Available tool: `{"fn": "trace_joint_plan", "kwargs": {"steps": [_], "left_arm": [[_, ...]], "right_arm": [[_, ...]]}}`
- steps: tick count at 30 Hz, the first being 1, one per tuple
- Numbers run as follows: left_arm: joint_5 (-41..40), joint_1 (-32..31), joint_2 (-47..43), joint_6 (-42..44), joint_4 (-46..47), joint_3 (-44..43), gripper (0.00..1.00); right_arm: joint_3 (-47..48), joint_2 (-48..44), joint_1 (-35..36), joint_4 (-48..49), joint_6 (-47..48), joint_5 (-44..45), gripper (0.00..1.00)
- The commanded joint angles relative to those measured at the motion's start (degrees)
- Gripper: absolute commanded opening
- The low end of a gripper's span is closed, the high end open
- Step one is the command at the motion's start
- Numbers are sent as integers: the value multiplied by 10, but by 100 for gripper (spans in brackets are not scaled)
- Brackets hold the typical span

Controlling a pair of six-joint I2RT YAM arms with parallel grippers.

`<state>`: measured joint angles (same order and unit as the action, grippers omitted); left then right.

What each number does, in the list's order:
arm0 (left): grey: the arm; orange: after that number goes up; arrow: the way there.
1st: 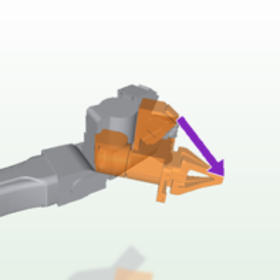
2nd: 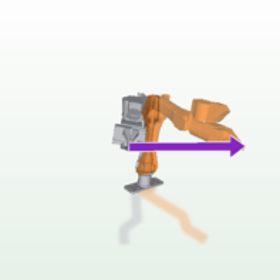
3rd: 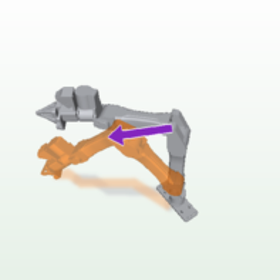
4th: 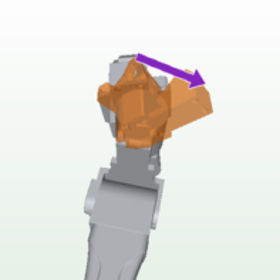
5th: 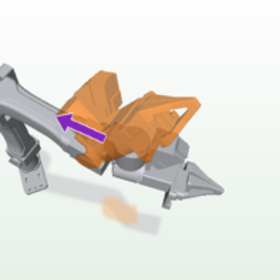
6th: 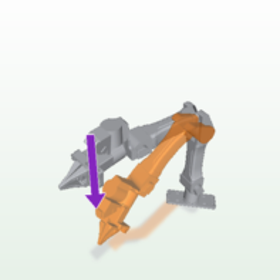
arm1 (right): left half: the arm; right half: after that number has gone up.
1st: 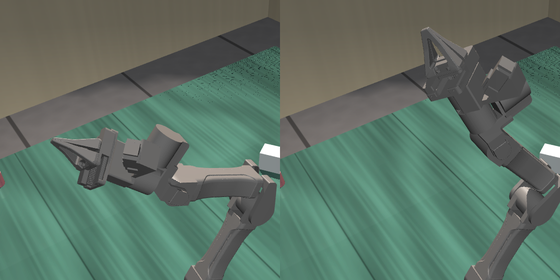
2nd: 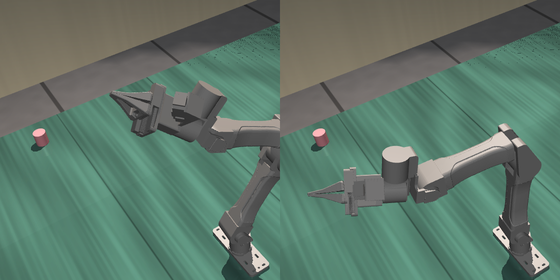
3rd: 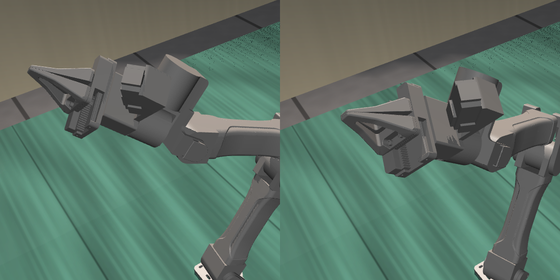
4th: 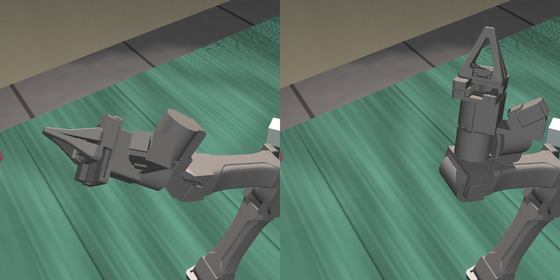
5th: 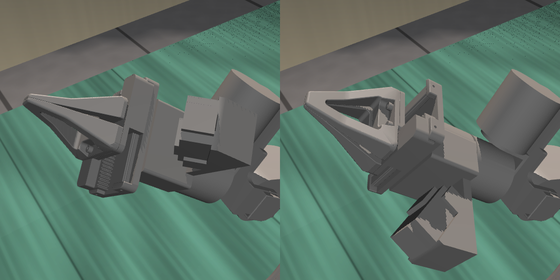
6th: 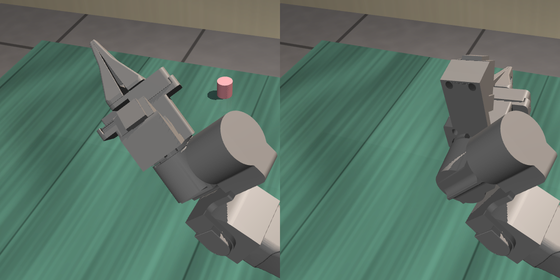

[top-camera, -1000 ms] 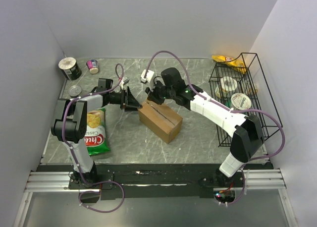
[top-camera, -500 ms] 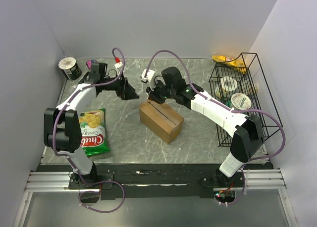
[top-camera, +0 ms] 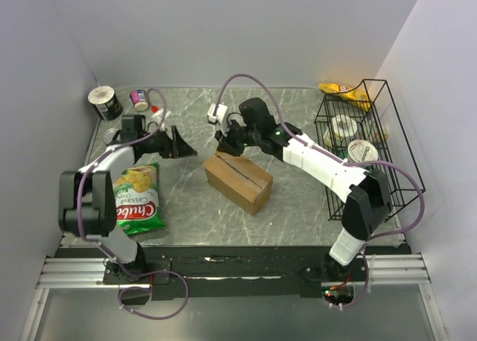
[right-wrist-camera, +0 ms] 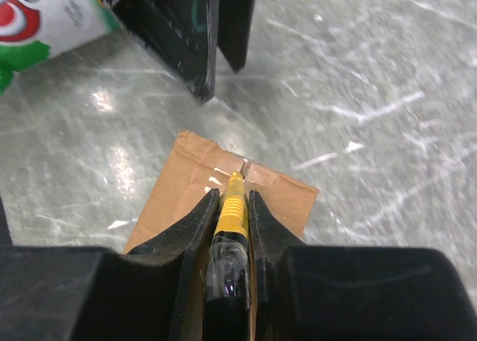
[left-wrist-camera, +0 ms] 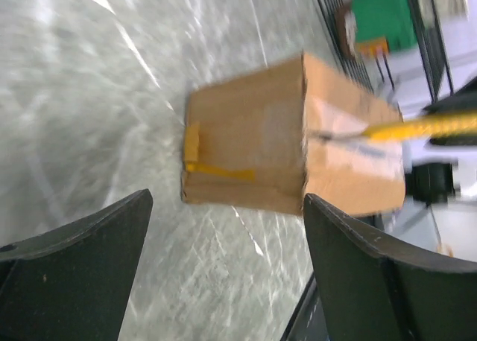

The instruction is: Unpack the express box

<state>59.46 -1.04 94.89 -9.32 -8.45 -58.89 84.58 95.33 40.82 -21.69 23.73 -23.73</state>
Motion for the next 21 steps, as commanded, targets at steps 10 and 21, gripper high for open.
{"fn": "trace_joint_plan", "kwargs": {"steps": [10, 21], "left_arm": [[-46, 39, -175, -107, 96, 77, 91], [117, 27, 42, 44, -13, -99, 89]], "right_arm": [[106, 69, 22, -10, 18, -185, 0], [74, 44, 21, -27, 45, -162, 0]]}}
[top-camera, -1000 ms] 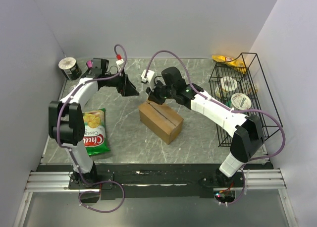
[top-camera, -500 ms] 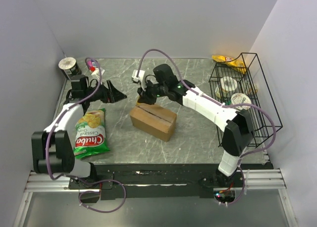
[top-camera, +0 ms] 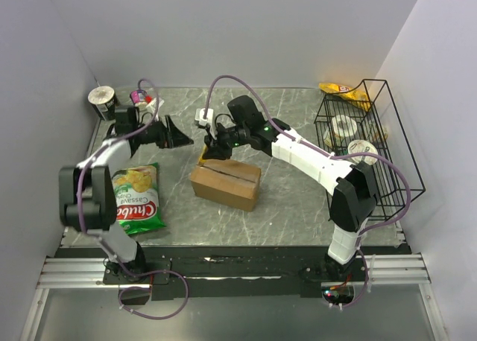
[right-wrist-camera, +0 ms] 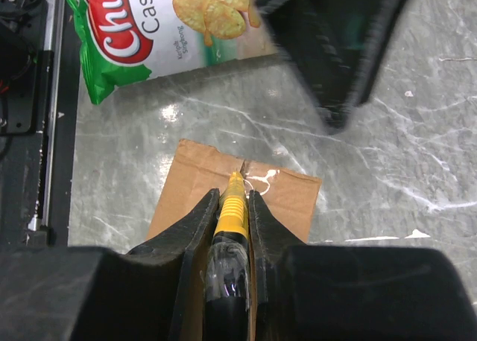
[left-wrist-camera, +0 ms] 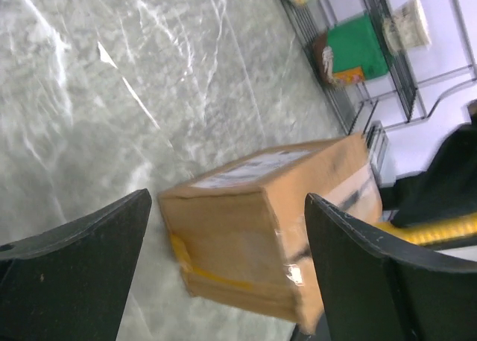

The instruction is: Unpack the express box

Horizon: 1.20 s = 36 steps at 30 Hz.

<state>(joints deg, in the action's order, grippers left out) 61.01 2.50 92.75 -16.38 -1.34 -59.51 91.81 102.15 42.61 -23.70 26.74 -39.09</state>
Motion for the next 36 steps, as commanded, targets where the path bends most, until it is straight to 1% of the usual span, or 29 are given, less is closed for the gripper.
{"fn": "trace_joint_plan", "kwargs": {"steps": [1, 2, 3, 5, 6, 7, 8, 9, 10, 11, 13, 15, 18, 19, 20, 22, 23, 24, 25, 26, 27, 28, 29, 30, 32, 33, 35, 36], "left_arm": [[122, -11, 79, 155, -126, -138, 89], [131, -17, 107, 204, -214, -159, 89], [139, -20, 121, 276, -254, -179, 90], [172, -21, 168, 362, -358, -241, 89], [179, -37, 187, 470, -489, -264, 89], [183, -43, 206, 526, -554, -311, 89], [186, -52, 244, 584, -613, -335, 89], [191, -57, 262, 685, -729, -353, 88], [199, -59, 280, 728, -770, -379, 87], [214, -61, 299, 725, -771, -377, 85], [225, -63, 303, 739, -771, -357, 85], [221, -72, 301, 759, -770, -349, 85], [220, -78, 304, 761, -770, -344, 84], [216, -80, 305, 755, -766, -344, 83], [211, -82, 304, 742, -744, -344, 82], [191, -85, 296, 667, -697, -328, 81], [178, -88, 274, 627, -604, -316, 81], [156, -91, 257, 512, -540, -275, 82], [97, -94, 235, 441, -451, -244, 82], [57, -96, 182, 372, -365, -208, 83], [30, -95, 160, 271, -224, -146, 84], [5, -95, 143, 241, -185, -128, 84], [2, -94, 140, 238, -183, -126, 84], [-1, -94, 148, 248, -223, -144, 83], [18, -94, 171, 244, -249, -157, 81], [22, -94, 169, 224, -248, -147, 80], [19, -94, 135, 185, -179, -116, 81], [17, -94, 123, 146, -156, -89, 81]], "right_arm": [[2, -24, 3, -8, 16, -9, 0], [1, -24, 2, -11, 16, -8, 0], [0, -24, 3, -10, 17, -7, 0], [-3, -25, 2, -8, 17, -9, 0], [-3, -24, 2, -8, 16, -9, 0], [-3, -24, 2, -7, 16, -11, 0], [-4, -24, 2, -7, 16, -8, 0], [-4, -23, 2, -6, 15, -8, 0], [-4, -23, 2, -5, 14, -7, 0], [-5, -22, 3, -5, 13, -8, 0], [-6, -22, 4, -3, 10, -6, 0], [-8, -23, 5, -2, 9, -5, 0], [-12, -25, 6, -2, 8, -1, 0], [-12, -26, 7, -3, 8, 1, 0], [-13, -27, 7, -1, 8, 2, 0], [-13, -25, 7, -1, 7, 3, 0], [-13, -25, 8, 0, 7, 3, 0], [-13, -25, 9, -1, 7, 5, 0], [-13, -24, 9, 0, 7, 6, 0], [-12, -24, 9, 0, 7, 6, 0], [-12, -24, 9, 0, 8, 7, 0], [-13, -24, 10, 0, 9, 6, 0], [-13, -24, 9, 0, 9, 9, 0], [-14, -26, 9, -1, 10, 6, 0], [-16, -28, 9, -3, 12, 9, 0], [-18, -29, 9, -3, 12, 10, 0], [-24, -36, 9, -6, 17, 14, 0], [-27, -39, 10, -7, 20, 16, 0]]}}
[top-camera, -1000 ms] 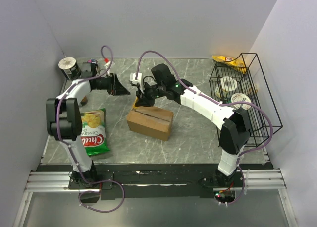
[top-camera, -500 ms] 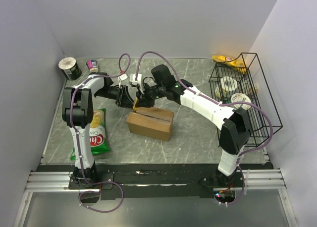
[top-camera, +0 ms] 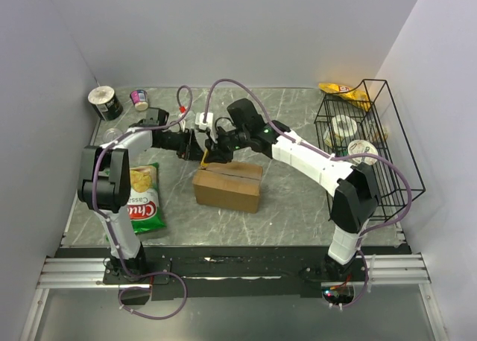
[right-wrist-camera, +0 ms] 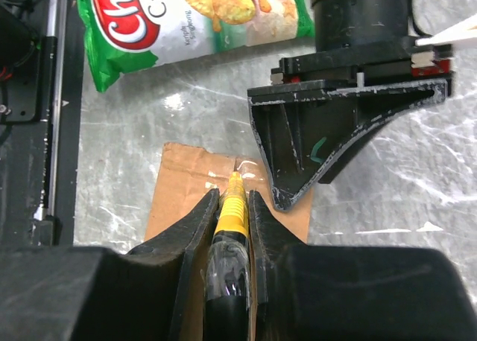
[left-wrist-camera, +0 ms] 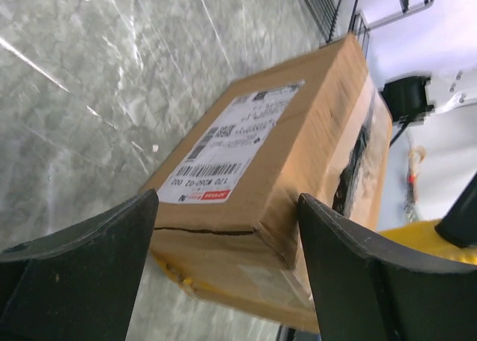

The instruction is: Unpack the express box

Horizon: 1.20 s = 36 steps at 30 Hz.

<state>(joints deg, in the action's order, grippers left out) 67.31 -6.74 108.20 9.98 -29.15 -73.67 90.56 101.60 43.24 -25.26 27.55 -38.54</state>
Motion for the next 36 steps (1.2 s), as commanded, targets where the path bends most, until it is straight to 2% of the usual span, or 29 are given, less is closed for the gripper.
{"fn": "trace_joint_plan", "kwargs": {"steps": [1, 7, 17, 23, 25, 30, 32, 36], "left_arm": [[-46, -2, -42, -131, 158, 62, 81], [-60, -2, -84, -205, 215, 97, 79], [-77, -3, -131, -215, 233, 140, 73], [-48, -5, -136, -246, 316, 143, 87], [-39, -10, -112, -236, 293, 97, 87], [-18, -48, -44, -148, 199, -1, 88], [-21, -62, -22, -87, 130, -23, 88], [-3, -71, -8, -58, 100, -25, 87]], "right_arm": [[-22, -36, 3, 6, 14, 11, 0], [-36, -58, -2, -8, 9, 46, 0], [-66, -89, -11, -37, 12, 69, 0], [-64, -84, -11, -36, 19, 47, 0], [-58, -79, -11, -38, 22, 43, 0], [-55, -76, -11, -41, 25, 36, 0], [-56, -77, -11, -42, 27, 36, 0], [-59, -81, -11, -41, 31, 36, 0]]}}
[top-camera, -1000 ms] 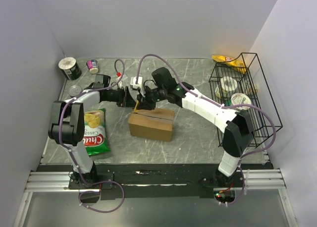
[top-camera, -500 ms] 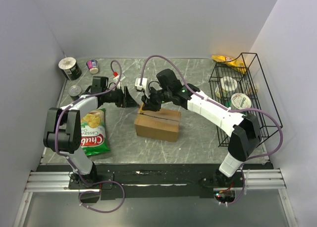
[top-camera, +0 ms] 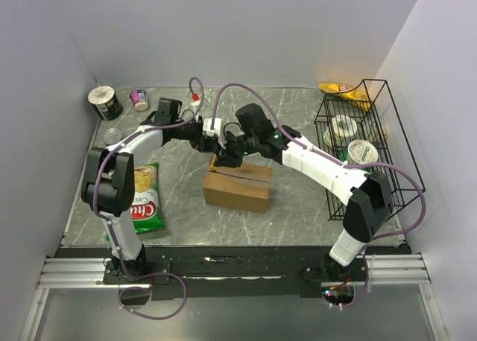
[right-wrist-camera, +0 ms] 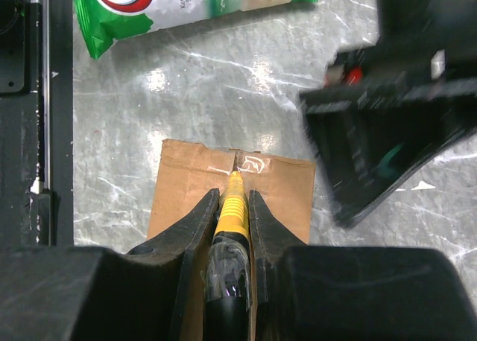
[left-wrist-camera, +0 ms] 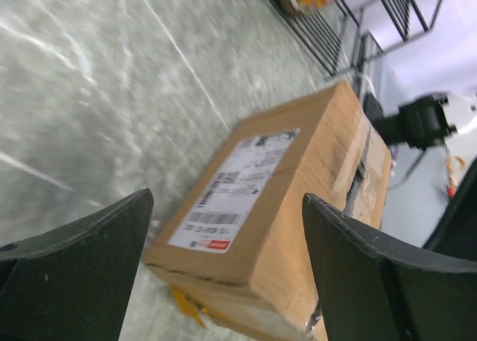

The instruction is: Unpack the express box

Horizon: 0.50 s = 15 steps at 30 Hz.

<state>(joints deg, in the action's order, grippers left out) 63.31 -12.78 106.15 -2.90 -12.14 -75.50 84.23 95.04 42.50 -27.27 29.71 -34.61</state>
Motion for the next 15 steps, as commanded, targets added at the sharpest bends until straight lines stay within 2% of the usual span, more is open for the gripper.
{"fn": "trace_joint_plan", "kwargs": {"steps": [1, 8, 15], "left_arm": [[47, -14, 10, 81, -73, -3, 87], [47, -37, 25, 147, -149, -8, 84], [8, -34, -6, 62, -62, 65, 69]], "right_arm": [[3, -16, -4, -22, 10, -4, 0], [-3, -20, -4, -19, 9, -2, 0], [-6, -21, -4, -21, 12, 2, 0]]}}
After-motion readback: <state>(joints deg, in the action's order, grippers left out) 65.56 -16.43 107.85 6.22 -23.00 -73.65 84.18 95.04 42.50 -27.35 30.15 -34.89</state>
